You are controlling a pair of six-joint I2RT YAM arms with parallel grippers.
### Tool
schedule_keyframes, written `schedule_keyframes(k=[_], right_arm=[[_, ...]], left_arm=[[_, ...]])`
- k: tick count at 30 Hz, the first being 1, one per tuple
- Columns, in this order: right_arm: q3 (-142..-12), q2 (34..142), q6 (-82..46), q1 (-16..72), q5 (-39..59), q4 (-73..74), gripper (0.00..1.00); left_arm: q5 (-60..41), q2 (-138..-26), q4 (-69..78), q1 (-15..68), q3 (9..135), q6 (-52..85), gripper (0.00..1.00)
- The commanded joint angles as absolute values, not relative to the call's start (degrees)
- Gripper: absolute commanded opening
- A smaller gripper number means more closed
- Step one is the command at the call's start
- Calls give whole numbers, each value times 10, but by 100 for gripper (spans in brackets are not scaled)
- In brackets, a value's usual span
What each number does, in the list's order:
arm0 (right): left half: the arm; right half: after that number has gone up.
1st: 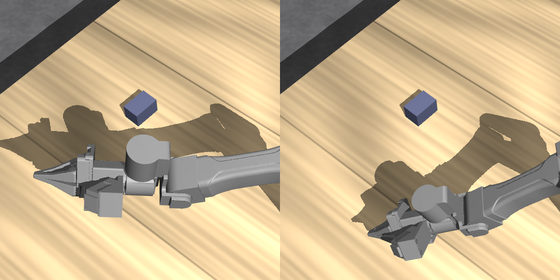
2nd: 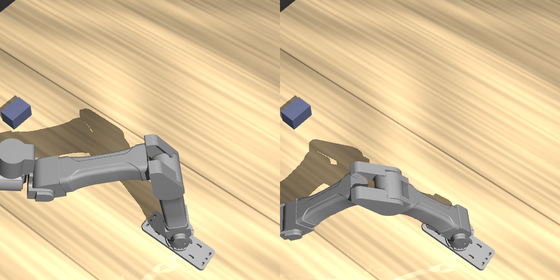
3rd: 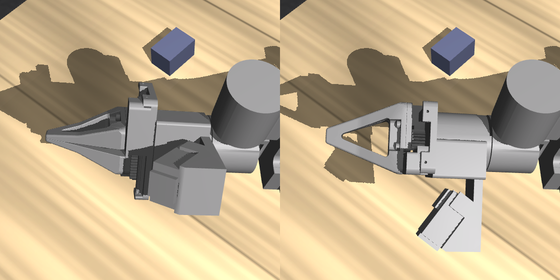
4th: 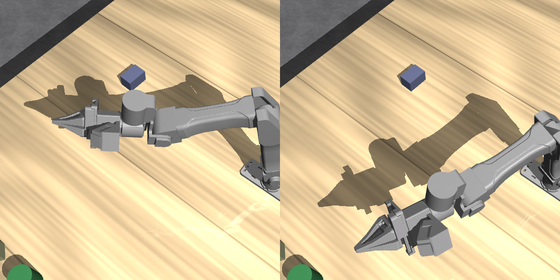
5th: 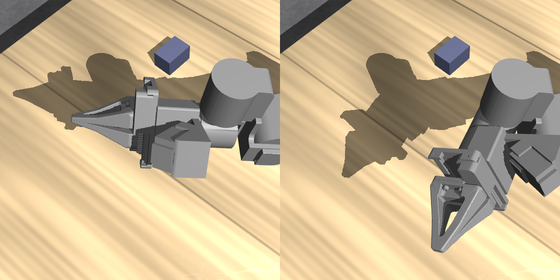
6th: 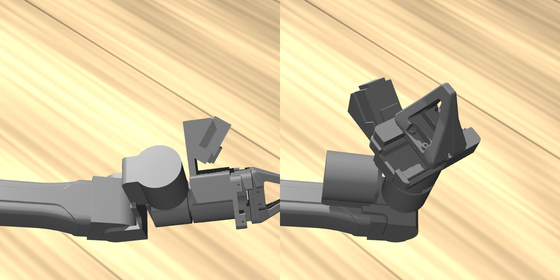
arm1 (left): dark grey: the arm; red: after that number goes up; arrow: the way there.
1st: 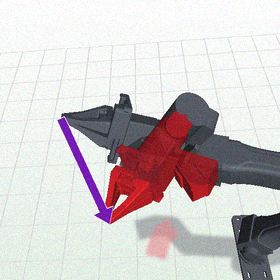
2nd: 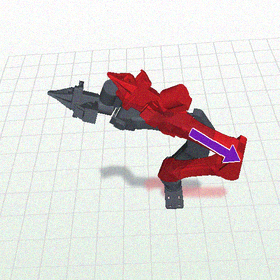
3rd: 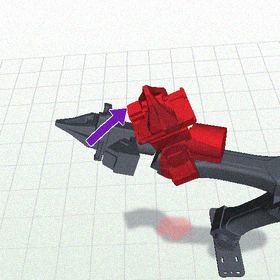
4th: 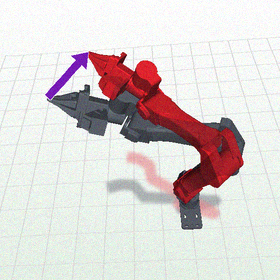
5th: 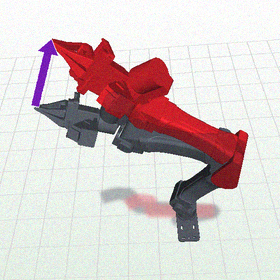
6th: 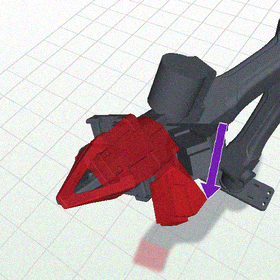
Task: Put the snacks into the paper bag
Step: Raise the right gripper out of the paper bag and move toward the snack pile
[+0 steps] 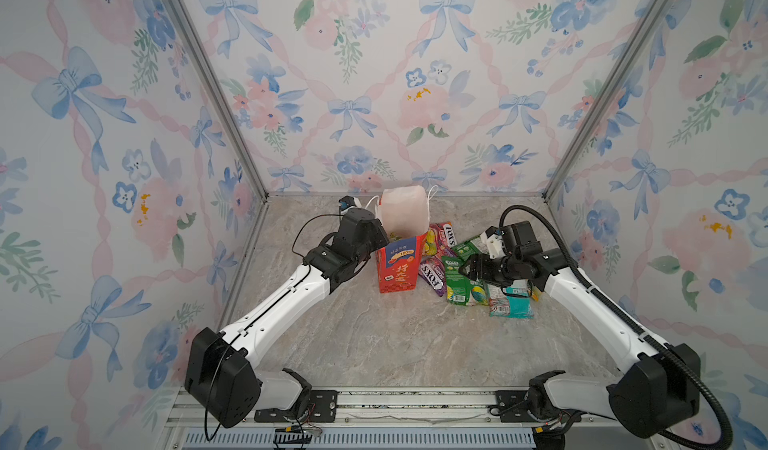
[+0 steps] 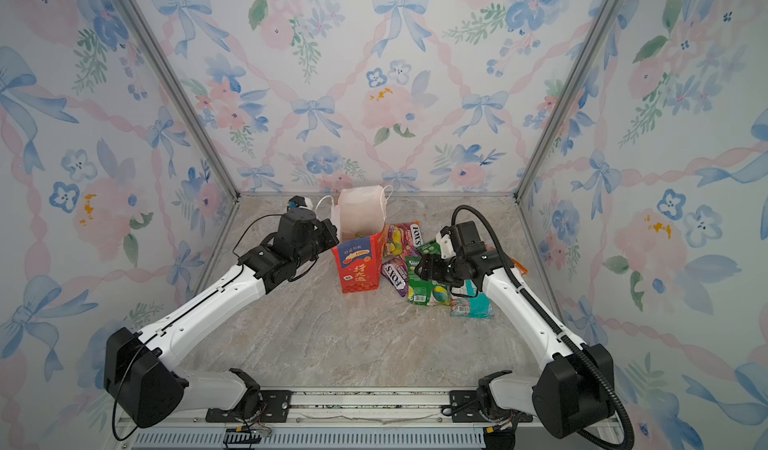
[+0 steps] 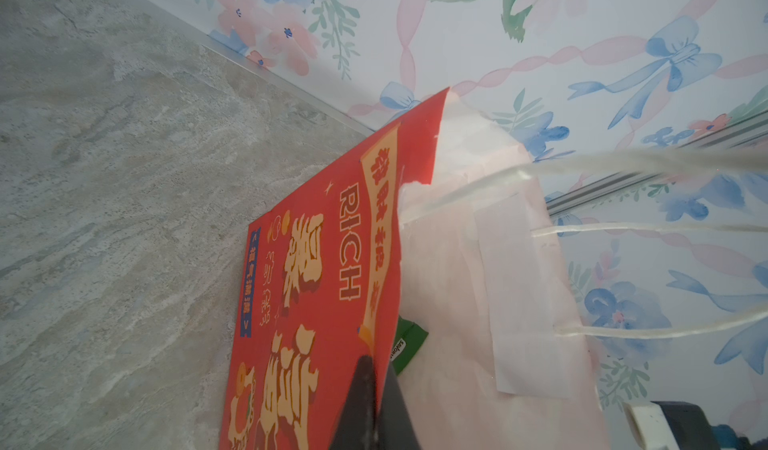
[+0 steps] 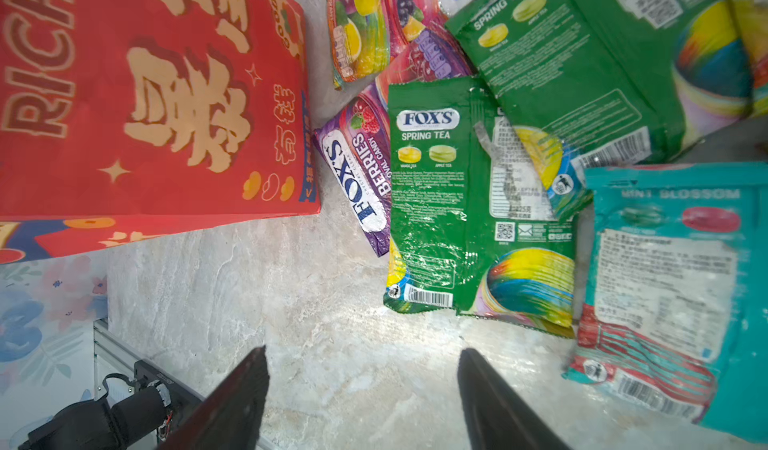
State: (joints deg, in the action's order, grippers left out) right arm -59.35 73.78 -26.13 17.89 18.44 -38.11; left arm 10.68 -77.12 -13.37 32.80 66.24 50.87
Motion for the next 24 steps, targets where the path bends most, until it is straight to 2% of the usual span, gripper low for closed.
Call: schedule_keyframes(k=[1, 8, 12, 20, 24], right_arm=[[-568, 730, -285, 164, 191, -347, 75], [-526, 700, -280, 101, 131, -401, 78], [-506, 684, -249, 19, 115, -447, 86], [-456, 674, -208, -170, 198, -444, 100], [-423, 706, -230, -207, 226, -400, 97]], left_arm=[[110, -768, -123, 324, 673, 511, 0], [109, -766, -123, 324, 668, 511, 0], [108, -765, -122, 323, 666, 510, 0], [107, -765, -121, 321, 662, 512, 0], [106, -765, -120, 321, 660, 512, 0]])
